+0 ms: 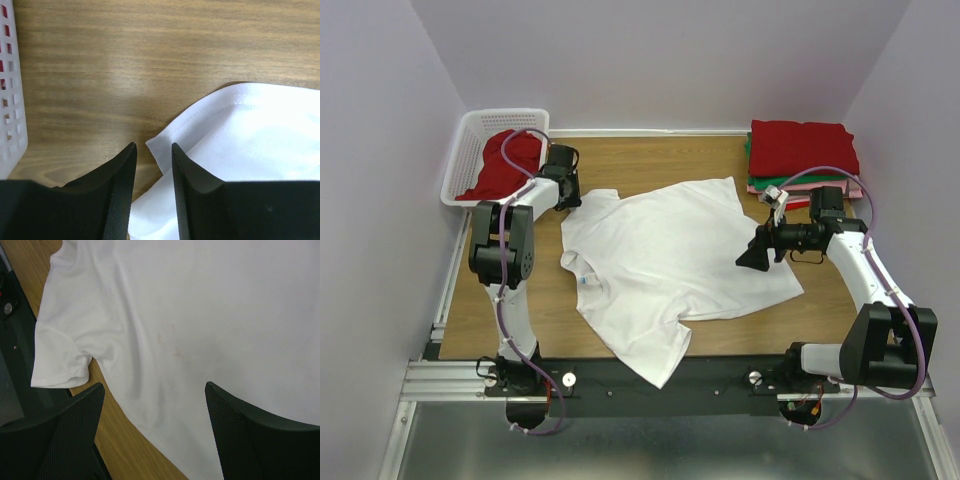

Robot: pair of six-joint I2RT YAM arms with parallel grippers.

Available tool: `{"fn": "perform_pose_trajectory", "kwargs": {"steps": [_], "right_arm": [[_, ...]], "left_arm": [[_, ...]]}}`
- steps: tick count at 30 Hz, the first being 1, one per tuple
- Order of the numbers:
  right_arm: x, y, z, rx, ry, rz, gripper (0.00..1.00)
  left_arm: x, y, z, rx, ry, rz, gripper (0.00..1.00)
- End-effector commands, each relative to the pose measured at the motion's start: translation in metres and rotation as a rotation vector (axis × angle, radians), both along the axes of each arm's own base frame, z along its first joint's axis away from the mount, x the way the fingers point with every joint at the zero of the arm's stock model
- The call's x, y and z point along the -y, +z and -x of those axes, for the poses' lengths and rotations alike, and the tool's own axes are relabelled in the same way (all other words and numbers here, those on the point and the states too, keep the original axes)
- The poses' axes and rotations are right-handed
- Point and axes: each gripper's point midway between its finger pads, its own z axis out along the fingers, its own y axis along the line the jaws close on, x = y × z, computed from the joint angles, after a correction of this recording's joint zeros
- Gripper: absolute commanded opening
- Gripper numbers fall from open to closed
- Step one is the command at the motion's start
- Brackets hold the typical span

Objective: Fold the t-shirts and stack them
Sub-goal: Flatten the tshirt out

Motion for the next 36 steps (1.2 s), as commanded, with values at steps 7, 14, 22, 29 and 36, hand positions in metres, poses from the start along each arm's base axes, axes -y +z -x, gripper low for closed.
{"fn": "perform_pose_trajectory", "kwargs": {"steps": [7,14,22,29,36], "right_arm": [[0.001,-0.002,-0.001,-0.001,-0.005,-0.003,0.88],[0.001,-0.002,-0.001,-0.001,-0.006,-0.002,0.88],[0.001,-0.003,0.000,-0.004,-0.006,-0.001,0.88],[0.003,-0.006,-0.001,-0.007,-0.007,0.006,0.88],[0.003,-0.013,-0.017,-0.035,0.008,0.001,0.88]], "left_arm": [[0.000,-0.024,0.007,-0.065,0.004,-0.031,0.36],[-0.002,-0.029,0.007,-0.077,0.004,-0.050,0.26],[-0.002,0.002,-0.016,0.016,0.006,-0.053,0.00],[-0.004,0.055,-0.033,0.156,0.021,-0.060,0.00],[-0.002,0.070,-0.024,0.220,0.015,-0.032,0.00]]}}
